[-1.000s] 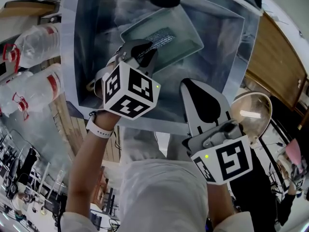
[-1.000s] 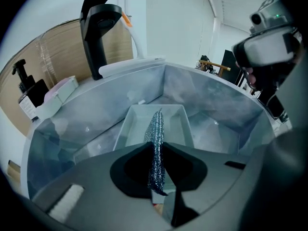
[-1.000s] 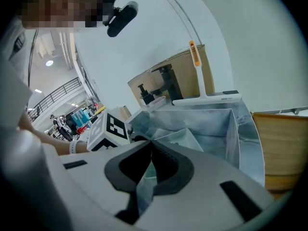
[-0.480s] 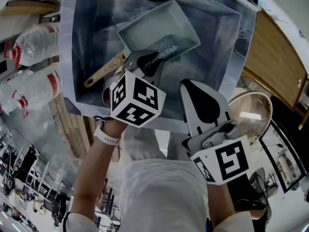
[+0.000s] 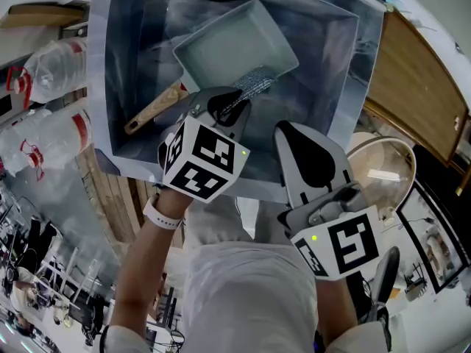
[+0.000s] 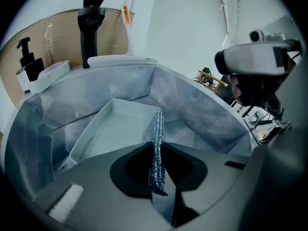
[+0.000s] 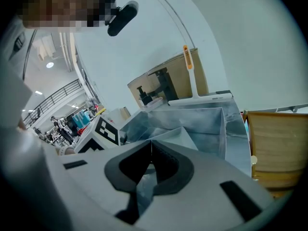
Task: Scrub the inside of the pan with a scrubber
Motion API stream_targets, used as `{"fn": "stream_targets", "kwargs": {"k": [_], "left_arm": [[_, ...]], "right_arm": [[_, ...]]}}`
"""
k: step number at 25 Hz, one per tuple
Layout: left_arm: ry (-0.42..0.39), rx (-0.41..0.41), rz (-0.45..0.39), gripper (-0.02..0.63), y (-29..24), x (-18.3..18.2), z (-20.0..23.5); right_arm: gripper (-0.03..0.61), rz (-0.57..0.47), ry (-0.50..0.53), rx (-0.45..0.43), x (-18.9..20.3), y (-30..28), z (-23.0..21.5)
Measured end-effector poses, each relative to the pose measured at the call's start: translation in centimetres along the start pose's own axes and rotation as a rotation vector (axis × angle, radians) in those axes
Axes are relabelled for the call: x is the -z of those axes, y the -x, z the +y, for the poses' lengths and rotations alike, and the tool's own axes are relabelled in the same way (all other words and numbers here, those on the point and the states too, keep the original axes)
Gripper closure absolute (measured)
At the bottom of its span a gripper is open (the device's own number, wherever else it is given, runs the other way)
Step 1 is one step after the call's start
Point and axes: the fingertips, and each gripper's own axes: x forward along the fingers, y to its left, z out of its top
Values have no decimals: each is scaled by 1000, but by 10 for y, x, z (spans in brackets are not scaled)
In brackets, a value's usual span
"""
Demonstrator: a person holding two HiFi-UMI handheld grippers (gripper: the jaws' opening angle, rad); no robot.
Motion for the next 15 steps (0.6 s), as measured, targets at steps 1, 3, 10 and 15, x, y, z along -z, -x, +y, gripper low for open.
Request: {"fn": "stream_targets", "kwargs": {"k": [1,3,10,15], "left_arm": [[12,5,-2,549,0,-1,0],[31,11,-9,549,0,-3,1],[5,28,-33,549,-19,-27,-4],[-36,33,-32,549,-26,-38,-8]], "right_arm": [[572,0,-2,2,0,0,-1],[572,-1,-6,5,0,1,-3],[572,-4,-16,12,2,-1,-8],[572,-10,-22,30,0,-1,-12]]}}
